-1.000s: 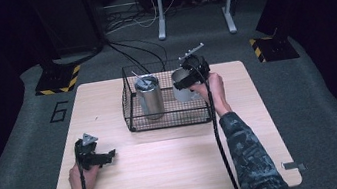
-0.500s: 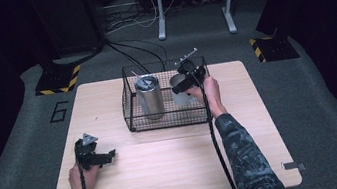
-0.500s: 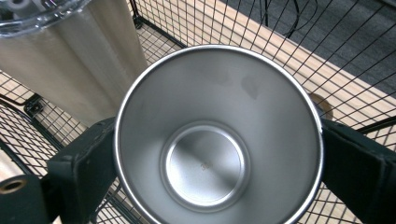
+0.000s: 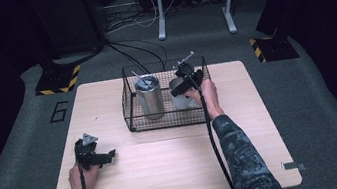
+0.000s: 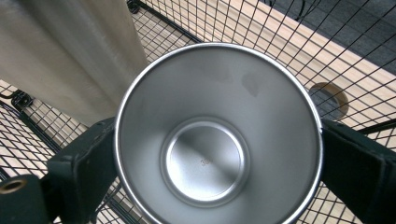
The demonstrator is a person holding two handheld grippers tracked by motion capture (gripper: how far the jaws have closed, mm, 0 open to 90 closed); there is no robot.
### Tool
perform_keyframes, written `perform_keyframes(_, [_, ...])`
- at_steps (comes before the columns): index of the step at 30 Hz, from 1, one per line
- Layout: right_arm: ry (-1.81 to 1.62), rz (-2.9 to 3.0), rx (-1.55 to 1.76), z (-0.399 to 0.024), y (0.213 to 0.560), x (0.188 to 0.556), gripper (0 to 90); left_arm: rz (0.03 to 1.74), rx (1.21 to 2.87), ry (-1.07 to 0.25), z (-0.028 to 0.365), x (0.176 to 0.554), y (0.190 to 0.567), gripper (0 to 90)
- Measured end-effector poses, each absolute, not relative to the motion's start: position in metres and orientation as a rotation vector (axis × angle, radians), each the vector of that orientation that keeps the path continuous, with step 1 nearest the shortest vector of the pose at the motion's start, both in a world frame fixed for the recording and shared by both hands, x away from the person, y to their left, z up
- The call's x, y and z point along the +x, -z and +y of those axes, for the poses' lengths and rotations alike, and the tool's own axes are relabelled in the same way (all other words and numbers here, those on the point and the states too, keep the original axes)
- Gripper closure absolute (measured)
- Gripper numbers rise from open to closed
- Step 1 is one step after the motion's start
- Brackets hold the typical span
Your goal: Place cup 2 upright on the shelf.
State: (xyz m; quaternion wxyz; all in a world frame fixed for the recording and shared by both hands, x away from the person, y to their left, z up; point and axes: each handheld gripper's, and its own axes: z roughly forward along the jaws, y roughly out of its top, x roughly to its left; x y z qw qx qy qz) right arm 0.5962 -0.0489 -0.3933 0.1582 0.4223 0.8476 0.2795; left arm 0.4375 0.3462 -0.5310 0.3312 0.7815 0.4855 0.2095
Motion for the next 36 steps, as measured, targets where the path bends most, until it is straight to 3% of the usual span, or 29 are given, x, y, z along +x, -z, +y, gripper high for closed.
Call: perform_keyframes(36, [-0.739,2.43,1.328,-0.049,0.418,0.602,5.4,1.273,2.041,-0.539,0.346,0.437,0.531,0.3])
